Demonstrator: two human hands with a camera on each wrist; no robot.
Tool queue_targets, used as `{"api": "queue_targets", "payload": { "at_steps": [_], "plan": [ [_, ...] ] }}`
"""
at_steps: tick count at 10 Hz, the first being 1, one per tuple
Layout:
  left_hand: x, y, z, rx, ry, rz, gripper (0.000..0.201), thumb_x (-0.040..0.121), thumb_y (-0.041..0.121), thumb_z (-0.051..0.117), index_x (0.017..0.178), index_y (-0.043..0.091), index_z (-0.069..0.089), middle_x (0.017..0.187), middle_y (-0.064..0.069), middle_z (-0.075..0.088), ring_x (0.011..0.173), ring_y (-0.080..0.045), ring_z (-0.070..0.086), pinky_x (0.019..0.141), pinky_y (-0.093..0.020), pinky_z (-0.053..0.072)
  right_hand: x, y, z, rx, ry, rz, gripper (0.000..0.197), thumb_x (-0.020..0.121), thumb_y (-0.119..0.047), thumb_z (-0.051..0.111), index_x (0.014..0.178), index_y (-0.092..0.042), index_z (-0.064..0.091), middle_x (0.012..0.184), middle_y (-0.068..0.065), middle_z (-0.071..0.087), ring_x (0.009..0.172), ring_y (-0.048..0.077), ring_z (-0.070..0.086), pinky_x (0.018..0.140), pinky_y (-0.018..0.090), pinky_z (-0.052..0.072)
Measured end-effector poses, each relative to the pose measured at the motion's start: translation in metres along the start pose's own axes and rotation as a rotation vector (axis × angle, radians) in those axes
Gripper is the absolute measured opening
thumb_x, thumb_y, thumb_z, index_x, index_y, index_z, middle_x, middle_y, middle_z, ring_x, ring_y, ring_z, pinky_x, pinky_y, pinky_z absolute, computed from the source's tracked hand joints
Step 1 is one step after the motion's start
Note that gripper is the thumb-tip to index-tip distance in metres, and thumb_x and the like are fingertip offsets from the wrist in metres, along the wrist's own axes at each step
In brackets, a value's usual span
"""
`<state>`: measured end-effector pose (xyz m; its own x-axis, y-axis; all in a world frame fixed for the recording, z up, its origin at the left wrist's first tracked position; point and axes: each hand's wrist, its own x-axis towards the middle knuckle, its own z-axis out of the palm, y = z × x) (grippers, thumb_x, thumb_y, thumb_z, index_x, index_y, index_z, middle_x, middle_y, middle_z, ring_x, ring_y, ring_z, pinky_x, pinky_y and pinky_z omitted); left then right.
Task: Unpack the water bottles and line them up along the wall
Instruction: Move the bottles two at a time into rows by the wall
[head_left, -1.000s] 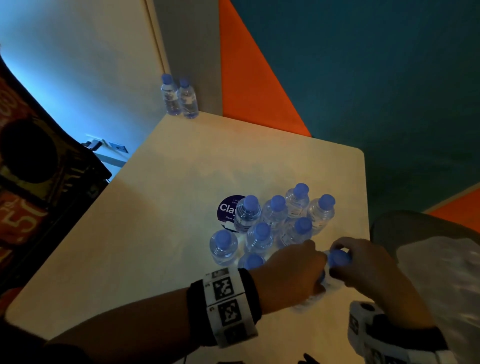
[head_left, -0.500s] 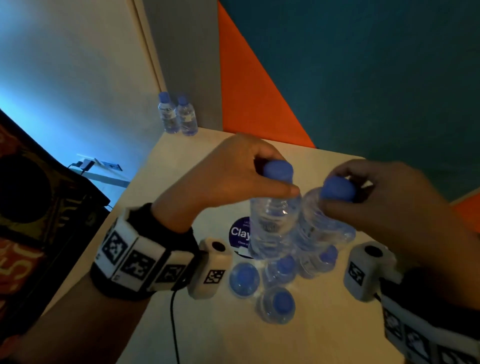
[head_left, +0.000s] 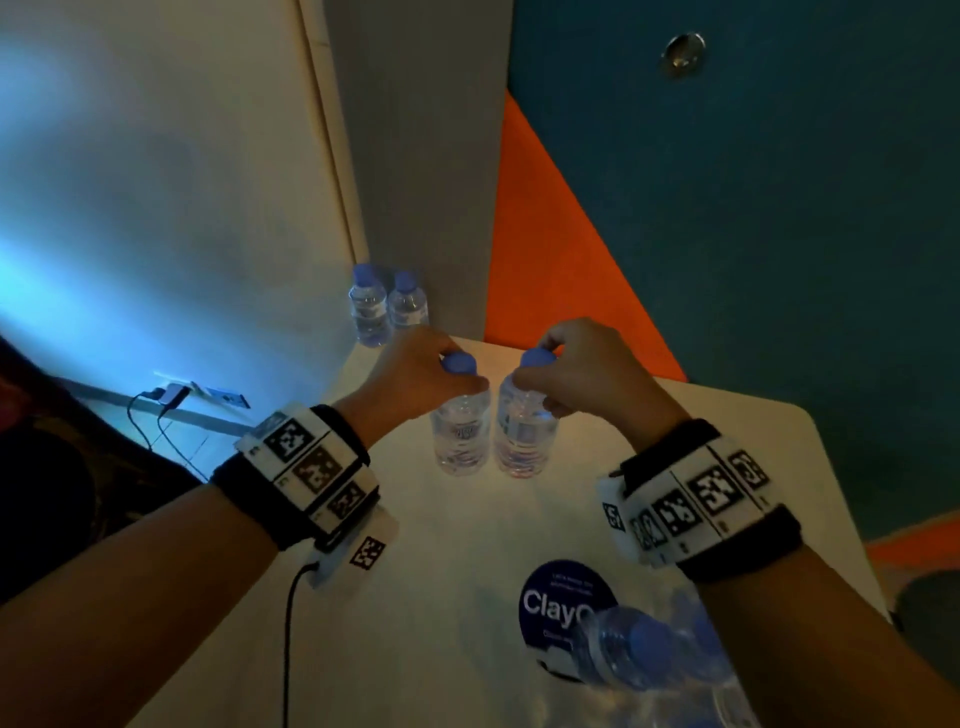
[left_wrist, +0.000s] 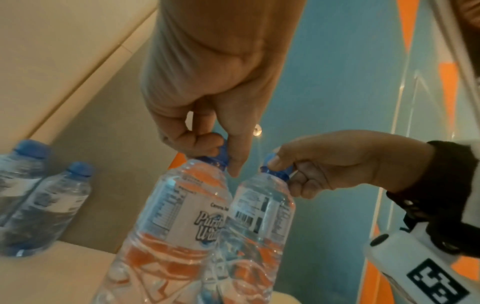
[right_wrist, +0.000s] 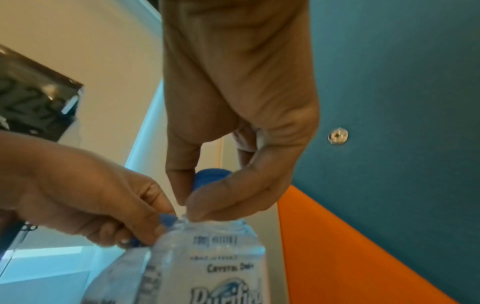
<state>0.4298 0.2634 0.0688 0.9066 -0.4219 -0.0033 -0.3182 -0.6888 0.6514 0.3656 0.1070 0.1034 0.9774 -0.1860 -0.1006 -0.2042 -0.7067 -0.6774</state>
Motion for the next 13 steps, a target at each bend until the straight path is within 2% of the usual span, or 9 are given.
{"api": "queue_targets", "payload": {
  "at_steps": [2,4,5,6,8,9,10,12,13],
  "plan": [
    [0.067,-0.048,0.004,0.088,-0.049,-0.064,0.030,0.076,0.027,0.073,0.084,-0.002,0.070,0.086,-0.020,0.071,0.083,-0.032,0.065,0.078,-0.039,0.051,0.077,0.024,0.047,0.090,-0.014,0.073,0.036,0.080,-0.016,0.071,0.102,0.011,0.060,0.092,0.036,0.066,0.048,0.015,0.059,0.066,0.046,0.060],
    [0.119,-0.074,0.020,0.110,-0.010,-0.058,0.030,0.080,0.026,0.069,0.087,-0.003,0.068,0.093,-0.021,0.070,0.091,-0.033,0.064,0.083,-0.038,0.051,0.139,0.046,0.087,0.129,0.094,0.084,0.028,0.075,-0.010,0.069,0.092,0.012,0.061,0.091,0.035,0.066,0.081,0.043,0.066,0.073,0.056,0.054],
    [0.135,-0.080,0.031,0.108,0.018,-0.078,0.029,0.082,0.026,0.067,0.087,-0.002,0.066,0.095,-0.020,0.069,0.092,-0.032,0.063,0.081,-0.035,0.047,0.161,0.053,0.101,0.110,0.128,0.057,0.021,0.073,-0.006,0.067,0.085,0.011,0.062,0.083,0.028,0.066,0.074,0.038,0.060,0.064,0.043,0.050],
    [0.149,-0.085,0.044,0.156,0.029,-0.088,0.028,0.086,0.027,0.061,0.093,0.001,0.066,0.099,-0.016,0.069,0.097,-0.030,0.063,0.086,-0.035,0.047,0.180,0.057,0.111,0.058,0.143,0.035,0.005,0.074,-0.003,0.061,0.071,-0.001,0.057,0.071,0.017,0.054,0.068,0.024,0.045,0.055,0.029,0.029],
    [0.177,-0.098,0.051,0.003,0.158,-0.079,0.029,0.085,0.013,0.061,0.111,0.001,0.062,0.116,-0.020,0.064,0.109,-0.032,0.058,0.092,-0.034,0.045,0.221,0.063,0.127,0.004,0.198,-0.037,0.024,0.072,-0.016,0.045,0.054,-0.024,0.032,0.052,0.002,0.038,0.067,0.027,0.037,0.053,0.030,0.019],
    [0.195,-0.103,0.052,0.039,0.191,-0.037,0.025,0.086,0.010,0.057,0.109,0.001,0.062,0.115,-0.021,0.064,0.109,-0.033,0.059,0.091,-0.035,0.045,0.233,0.063,0.124,0.021,0.193,-0.025,0.011,0.084,-0.009,0.051,0.084,-0.013,0.061,0.090,0.019,0.066,0.090,0.036,0.052,0.063,0.024,0.018],
    [0.206,-0.111,0.057,0.090,0.256,-0.009,0.024,0.089,0.008,0.050,0.110,0.001,0.060,0.113,-0.022,0.061,0.104,-0.036,0.059,0.085,-0.036,0.044,0.239,0.069,0.124,0.105,0.171,-0.017,0.033,0.086,-0.010,0.058,0.118,-0.007,0.055,0.118,0.020,0.056,0.110,0.033,0.046,0.066,0.019,0.020],
    [0.188,-0.128,0.101,-0.106,0.405,0.039,0.071,0.082,0.005,0.064,0.142,0.012,0.028,0.140,-0.017,0.037,0.123,-0.022,0.043,0.093,-0.016,0.029,0.235,0.085,0.143,0.166,0.208,0.060,0.057,0.082,-0.022,0.068,0.131,-0.012,0.041,0.133,0.017,0.044,0.119,0.031,0.042,0.067,0.020,0.021],
    [0.181,-0.131,0.118,-0.189,0.466,0.005,0.075,0.086,0.008,0.062,0.146,0.017,0.018,0.147,-0.014,0.026,0.122,-0.016,0.042,0.093,-0.021,0.033,0.232,0.085,0.159,0.214,0.241,0.079,0.065,0.085,-0.020,0.065,0.141,-0.018,0.031,0.134,0.019,0.040,0.116,0.035,0.045,0.082,0.026,0.035]
  ]
}}
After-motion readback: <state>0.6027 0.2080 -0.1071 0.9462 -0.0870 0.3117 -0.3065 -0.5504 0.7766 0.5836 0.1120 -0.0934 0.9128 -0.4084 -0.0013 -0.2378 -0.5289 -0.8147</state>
